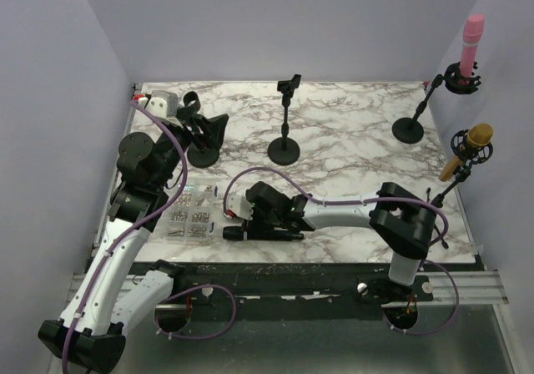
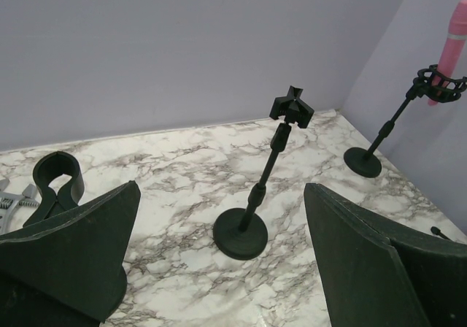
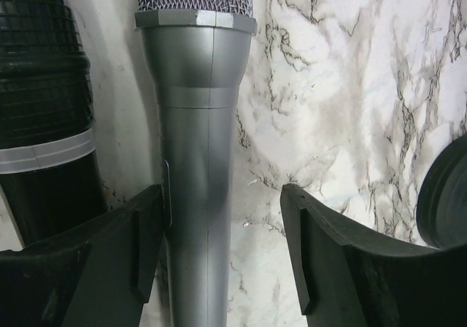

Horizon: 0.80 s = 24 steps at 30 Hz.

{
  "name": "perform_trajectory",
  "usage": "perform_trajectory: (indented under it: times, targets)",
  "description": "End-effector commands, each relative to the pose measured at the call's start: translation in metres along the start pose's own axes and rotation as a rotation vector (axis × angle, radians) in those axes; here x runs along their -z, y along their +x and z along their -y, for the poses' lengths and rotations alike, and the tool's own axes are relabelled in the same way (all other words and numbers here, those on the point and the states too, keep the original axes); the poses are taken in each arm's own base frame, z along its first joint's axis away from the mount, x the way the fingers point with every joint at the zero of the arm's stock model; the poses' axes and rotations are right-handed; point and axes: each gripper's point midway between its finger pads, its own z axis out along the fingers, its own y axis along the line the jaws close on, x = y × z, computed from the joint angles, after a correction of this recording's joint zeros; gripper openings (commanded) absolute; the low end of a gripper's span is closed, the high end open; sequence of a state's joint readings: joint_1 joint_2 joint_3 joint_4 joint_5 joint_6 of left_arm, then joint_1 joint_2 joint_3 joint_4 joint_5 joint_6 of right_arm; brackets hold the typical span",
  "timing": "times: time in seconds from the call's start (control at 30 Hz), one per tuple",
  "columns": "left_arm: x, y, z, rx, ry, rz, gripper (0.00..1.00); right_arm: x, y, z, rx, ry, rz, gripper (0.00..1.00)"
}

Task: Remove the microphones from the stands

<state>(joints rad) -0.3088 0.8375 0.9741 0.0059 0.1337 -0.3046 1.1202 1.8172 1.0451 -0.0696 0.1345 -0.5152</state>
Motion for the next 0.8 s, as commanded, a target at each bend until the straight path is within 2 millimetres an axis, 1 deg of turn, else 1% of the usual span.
perform_trajectory:
  times: [0.0, 0.07, 0.17, 0.37, 0.53, 0.63, 0.73, 0.77]
  targets:
    - [0.001, -0.011, 0.006, 0.007, 0.026, 0.02, 0.99, 0.005, 0.019, -0.005, 0.015, 0.002, -0.069, 0.71]
    - [0.001, -0.011, 0.006, 0.007, 0.025, 0.02, 0.99, 0.01, 0.015, -0.002, 0.01, 0.003, -0.074, 0.72]
    - [0.001, -0.011, 0.007, 0.007, 0.027, 0.019, 0.99, 0.018, 0.006, 0.004, -0.003, 0.016, -0.055, 0.87]
    - [0.0, -0.009, 0.007, 0.012, 0.03, 0.014, 0.99, 0.047, -0.022, 0.026, -0.037, 0.077, 0.036, 0.91]
    - [-0.001, -0.008, 0.008, 0.018, 0.035, 0.01, 0.98, 0.066, -0.038, 0.049, -0.106, 0.176, 0.089, 0.93]
    - [-0.001, -0.008, 0.008, 0.019, 0.035, 0.009, 0.99, 0.076, -0.051, 0.04, -0.143, 0.107, 0.146, 0.93]
    - [0.0, -0.009, 0.009, 0.02, 0.038, 0.011, 0.98, 0.084, -0.068, 0.014, -0.195, -0.01, 0.216, 0.92]
    - [0.0, -0.009, 0.009, 0.021, 0.039, 0.012, 0.99, 0.085, -0.075, -0.001, -0.205, -0.065, 0.238, 0.92]
